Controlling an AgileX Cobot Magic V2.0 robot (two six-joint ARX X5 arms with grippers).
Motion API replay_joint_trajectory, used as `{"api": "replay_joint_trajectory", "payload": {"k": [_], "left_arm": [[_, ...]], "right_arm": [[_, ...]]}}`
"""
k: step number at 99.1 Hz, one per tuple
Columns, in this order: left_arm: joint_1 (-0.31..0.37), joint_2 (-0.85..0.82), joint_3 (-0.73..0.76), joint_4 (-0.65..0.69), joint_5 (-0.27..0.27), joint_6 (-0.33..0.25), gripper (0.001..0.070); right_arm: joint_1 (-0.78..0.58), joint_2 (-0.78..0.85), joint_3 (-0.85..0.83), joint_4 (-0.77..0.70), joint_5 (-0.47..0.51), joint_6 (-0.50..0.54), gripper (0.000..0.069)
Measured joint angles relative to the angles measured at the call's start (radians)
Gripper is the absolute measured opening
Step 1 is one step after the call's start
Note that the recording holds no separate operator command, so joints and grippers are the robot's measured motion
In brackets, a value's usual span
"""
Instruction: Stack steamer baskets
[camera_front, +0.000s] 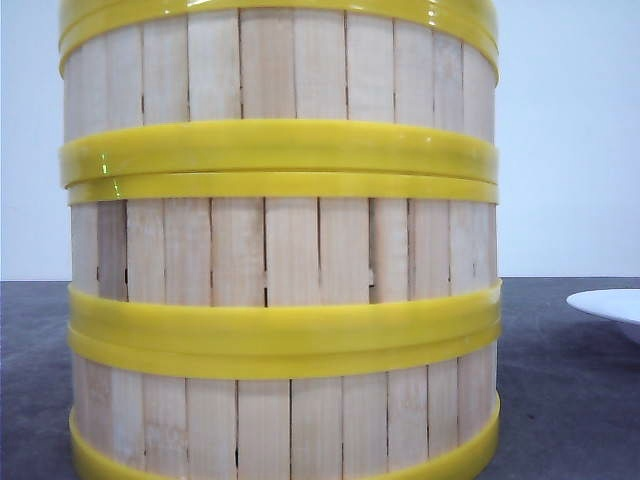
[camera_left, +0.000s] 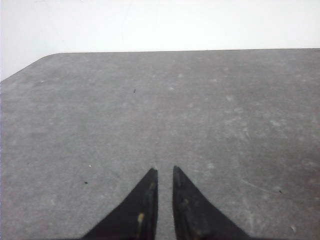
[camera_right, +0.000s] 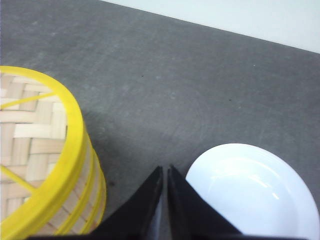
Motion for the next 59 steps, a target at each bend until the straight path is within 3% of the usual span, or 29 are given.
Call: {"api": "replay_joint_trajectory", "payload": {"k": [15,30,59], "left_arm": [[0.0,0.0,0.0,0.0,0.0,0.0,0.0027],[0.0,0.0,0.0,0.0,0.0,0.0,0.0027],[0.0,0.0,0.0,0.0,0.0,0.0,0.0027]], "right_arm": [[-0.037,-0.007,0.0,0.049,0.065,-0.035,0.0011],[-0.16,-0.026,0.0,0.185,0.038,-0.124,0.0011],[-0.629,-0.061,0.0,0.288,-0.417,-0.357,0.0011]]}}
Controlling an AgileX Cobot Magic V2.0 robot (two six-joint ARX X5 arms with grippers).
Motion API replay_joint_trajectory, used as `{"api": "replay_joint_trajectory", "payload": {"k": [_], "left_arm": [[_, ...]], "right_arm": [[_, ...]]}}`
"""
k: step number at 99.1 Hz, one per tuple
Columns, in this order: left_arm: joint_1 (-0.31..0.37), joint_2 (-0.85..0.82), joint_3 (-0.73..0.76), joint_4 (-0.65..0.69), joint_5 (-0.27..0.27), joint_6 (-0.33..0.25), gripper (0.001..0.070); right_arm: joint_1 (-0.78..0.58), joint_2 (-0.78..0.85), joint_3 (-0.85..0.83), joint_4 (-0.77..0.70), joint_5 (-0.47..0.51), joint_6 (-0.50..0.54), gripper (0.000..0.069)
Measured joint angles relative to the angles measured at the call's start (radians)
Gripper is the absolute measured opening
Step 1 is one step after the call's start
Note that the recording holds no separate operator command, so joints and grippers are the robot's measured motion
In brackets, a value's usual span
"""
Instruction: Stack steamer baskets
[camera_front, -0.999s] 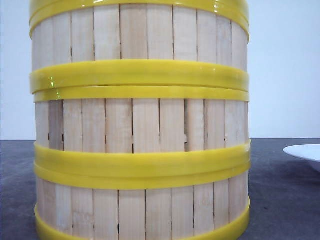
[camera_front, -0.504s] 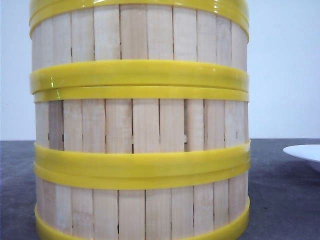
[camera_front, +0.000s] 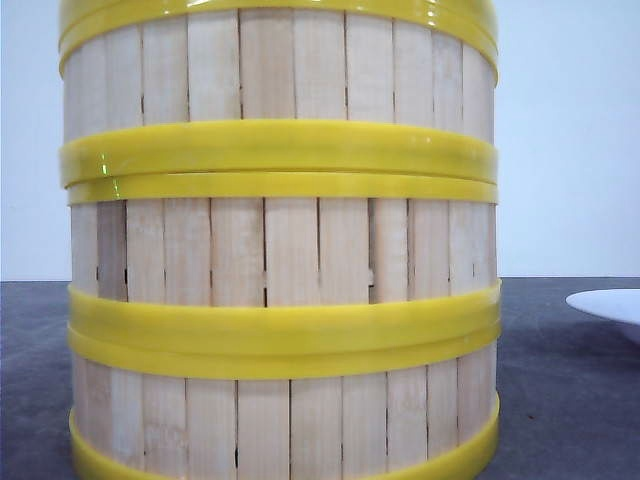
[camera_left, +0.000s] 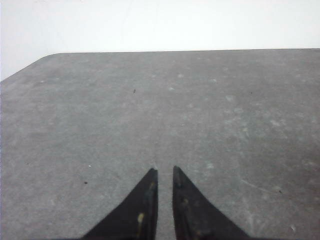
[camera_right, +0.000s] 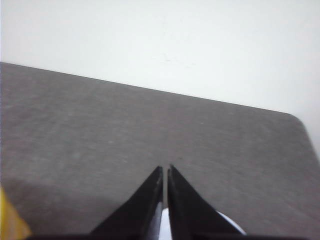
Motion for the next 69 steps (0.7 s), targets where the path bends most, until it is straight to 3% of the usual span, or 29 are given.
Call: {"api": "replay_joint_trajectory", "payload": {"k": [11,25,47,69], "left_arm": [[0.0,0.0,0.0,0.0,0.0,0.0,0.0027],[0.0,0.0,0.0,0.0,0.0,0.0,0.0027],[0.0,0.0,0.0,0.0,0.0,0.0,0.0027],[0.0,0.0,0.0,0.0,0.0,0.0,0.0027]], "right_arm": [[-0.162,-0.012,-0.012,0.021,-0.1,-0.029,0.0011],[-0.283,-0.068,-0.111,0.13,-0.141,-0.038,0.0011],[-0.341,-0.246,-0.405,0.348,-0.171,-0.04,0.0011],[-0.35,-0.462,-0.751,0.447,-0.171,-0.023,0.0011]]}}
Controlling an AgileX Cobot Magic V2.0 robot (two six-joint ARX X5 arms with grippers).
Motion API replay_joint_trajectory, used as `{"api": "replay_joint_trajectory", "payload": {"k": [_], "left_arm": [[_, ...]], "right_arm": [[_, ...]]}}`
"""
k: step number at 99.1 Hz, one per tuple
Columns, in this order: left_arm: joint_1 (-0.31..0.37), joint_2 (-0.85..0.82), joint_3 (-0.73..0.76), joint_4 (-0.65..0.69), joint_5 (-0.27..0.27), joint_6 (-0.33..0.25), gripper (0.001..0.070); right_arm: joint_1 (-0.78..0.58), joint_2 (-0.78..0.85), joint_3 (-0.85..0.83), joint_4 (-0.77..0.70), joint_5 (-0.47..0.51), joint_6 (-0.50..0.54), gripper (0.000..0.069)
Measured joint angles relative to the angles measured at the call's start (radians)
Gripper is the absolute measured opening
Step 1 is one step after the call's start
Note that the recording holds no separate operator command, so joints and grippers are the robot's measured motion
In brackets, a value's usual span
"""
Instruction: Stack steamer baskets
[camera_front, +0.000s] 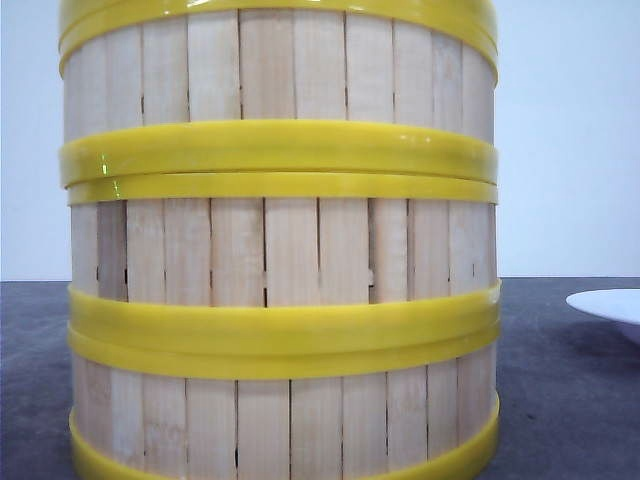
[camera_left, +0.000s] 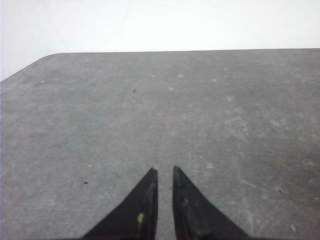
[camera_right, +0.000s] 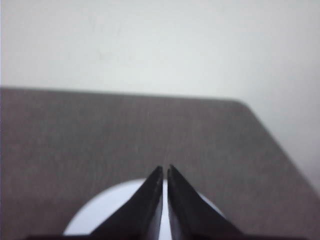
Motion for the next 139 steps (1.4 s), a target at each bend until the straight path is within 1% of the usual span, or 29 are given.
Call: {"api": "replay_joint_trajectory", "payload": {"k": [12,22,52,139], "left_arm": [[0.0,0.0,0.0,0.0,0.0,0.0,0.0027],[0.0,0.0,0.0,0.0,0.0,0.0,0.0027],[0.0,0.0,0.0,0.0,0.0,0.0,0.0027],[0.0,0.0,0.0,0.0,0.0,0.0,0.0027]], "right_arm": [[0.0,-0.097,-0.146,0.031,0.0,0.022,0.0011],[0.0,-0.145,-0.225,0.059,0.0,0.038,0.0011],[0.0,-0.228,-0.336,0.073,0.0,0.048,0.0011],[0.0,-0.243,-0.354,0.073,-0.001,0.051,0.0011]]}}
